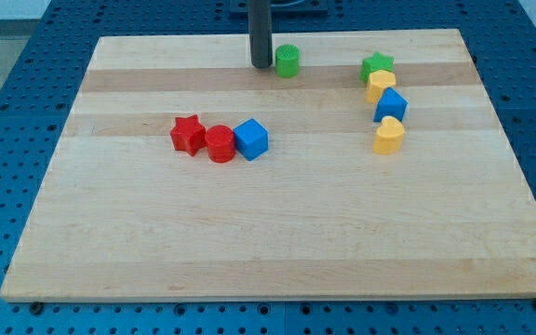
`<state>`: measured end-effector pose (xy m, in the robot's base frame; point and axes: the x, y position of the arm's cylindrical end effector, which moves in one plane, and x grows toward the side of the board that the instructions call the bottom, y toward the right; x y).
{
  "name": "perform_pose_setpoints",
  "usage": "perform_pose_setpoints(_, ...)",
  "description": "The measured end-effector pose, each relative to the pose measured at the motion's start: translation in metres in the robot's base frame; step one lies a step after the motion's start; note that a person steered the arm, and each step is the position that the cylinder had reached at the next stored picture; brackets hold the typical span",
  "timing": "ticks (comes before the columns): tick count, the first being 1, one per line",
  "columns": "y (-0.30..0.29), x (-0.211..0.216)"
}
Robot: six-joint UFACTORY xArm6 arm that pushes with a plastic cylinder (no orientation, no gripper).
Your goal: Slide green circle diagonal to the blue cube
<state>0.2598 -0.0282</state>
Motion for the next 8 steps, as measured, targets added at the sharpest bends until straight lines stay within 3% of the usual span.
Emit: perform_pose_setpoints(8, 0.063, -0.007)
